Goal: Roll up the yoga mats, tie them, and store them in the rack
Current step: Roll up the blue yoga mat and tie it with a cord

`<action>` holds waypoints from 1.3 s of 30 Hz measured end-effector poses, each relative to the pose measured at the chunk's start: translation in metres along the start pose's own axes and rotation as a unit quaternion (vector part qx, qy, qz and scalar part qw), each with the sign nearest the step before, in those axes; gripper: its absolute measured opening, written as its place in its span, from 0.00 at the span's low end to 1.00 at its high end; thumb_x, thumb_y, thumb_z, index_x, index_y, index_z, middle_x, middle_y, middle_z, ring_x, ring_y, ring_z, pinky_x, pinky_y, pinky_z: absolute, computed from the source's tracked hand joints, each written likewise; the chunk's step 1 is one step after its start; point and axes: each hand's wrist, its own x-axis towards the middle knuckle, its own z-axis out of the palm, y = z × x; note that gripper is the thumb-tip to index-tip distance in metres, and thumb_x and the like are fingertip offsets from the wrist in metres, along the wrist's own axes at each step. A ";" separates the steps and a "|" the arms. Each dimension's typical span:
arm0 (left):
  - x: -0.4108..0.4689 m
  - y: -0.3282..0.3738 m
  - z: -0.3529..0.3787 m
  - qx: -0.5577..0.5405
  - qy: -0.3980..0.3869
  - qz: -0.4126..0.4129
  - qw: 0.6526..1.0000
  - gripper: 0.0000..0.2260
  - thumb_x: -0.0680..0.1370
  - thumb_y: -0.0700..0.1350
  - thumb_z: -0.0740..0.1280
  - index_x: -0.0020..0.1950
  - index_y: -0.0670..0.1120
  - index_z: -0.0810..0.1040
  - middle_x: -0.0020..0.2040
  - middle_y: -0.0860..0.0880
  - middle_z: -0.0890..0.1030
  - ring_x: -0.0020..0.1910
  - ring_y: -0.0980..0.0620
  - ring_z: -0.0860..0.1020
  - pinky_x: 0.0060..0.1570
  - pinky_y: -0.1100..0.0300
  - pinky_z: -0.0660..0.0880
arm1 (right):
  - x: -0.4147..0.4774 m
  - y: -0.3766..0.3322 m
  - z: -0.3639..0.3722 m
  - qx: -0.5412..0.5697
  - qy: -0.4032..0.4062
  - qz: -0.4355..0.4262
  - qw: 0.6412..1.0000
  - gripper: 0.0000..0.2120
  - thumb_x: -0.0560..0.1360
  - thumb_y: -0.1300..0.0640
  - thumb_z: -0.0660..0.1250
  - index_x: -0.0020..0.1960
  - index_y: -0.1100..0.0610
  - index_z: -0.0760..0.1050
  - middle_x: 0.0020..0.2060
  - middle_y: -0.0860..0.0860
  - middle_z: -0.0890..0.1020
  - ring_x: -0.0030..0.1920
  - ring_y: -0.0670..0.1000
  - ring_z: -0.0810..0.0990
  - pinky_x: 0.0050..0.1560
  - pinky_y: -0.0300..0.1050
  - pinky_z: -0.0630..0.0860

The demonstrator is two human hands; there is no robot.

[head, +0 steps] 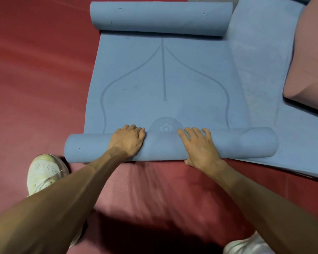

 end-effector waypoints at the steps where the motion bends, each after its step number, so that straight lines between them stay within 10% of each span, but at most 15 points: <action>1: -0.003 0.001 0.001 0.008 0.013 0.002 1.000 0.22 0.82 0.52 0.43 0.58 0.49 0.76 0.55 0.48 0.78 0.56 0.47 0.74 0.56 0.53 0.67 | 0.004 0.002 -0.005 -0.004 -0.014 -0.006 1.000 0.50 0.46 0.48 0.82 0.66 0.57 0.71 0.55 0.55 0.78 0.53 0.57 0.78 0.56 0.58 0.70; 6: -0.021 0.004 -0.001 0.012 0.061 0.006 0.998 0.34 0.75 0.57 0.33 0.63 0.49 0.73 0.60 0.50 0.78 0.61 0.48 0.73 0.64 0.55 0.62 | 0.022 0.009 -0.034 0.006 -0.126 -0.036 0.991 0.43 0.60 0.45 0.76 0.70 0.53 0.61 0.58 0.52 0.74 0.56 0.56 0.76 0.56 0.53 0.66; 18: -0.079 0.010 0.021 0.031 0.088 -0.020 0.995 0.27 0.78 0.55 0.44 0.62 0.42 0.76 0.54 0.45 0.78 0.56 0.44 0.75 0.66 0.40 0.60 | 0.031 -0.011 -0.055 0.145 -0.385 -0.032 0.911 0.47 0.54 0.40 0.80 0.68 0.45 0.64 0.58 0.48 0.76 0.55 0.53 0.75 0.57 0.50 0.75; 27: -0.065 0.013 0.020 0.060 0.016 -0.040 0.997 0.36 0.74 0.64 0.35 0.70 0.48 0.67 0.63 0.47 0.71 0.66 0.46 0.66 0.70 0.43 0.50 | 0.001 -0.015 -0.026 0.119 -0.202 -0.065 0.970 0.50 0.60 0.37 0.74 0.75 0.51 0.57 0.66 0.50 0.68 0.65 0.53 0.67 0.64 0.50 0.64; 39: -0.006 0.012 0.000 -0.024 0.021 -0.094 0.995 0.22 0.79 0.58 0.49 0.57 0.51 0.79 0.57 0.48 0.76 0.59 0.49 0.72 0.67 0.52 0.59 | -0.034 -0.025 0.001 0.050 0.066 0.022 0.996 0.54 0.54 0.40 0.81 0.74 0.55 0.65 0.67 0.56 0.74 0.68 0.57 0.72 0.71 0.60 0.59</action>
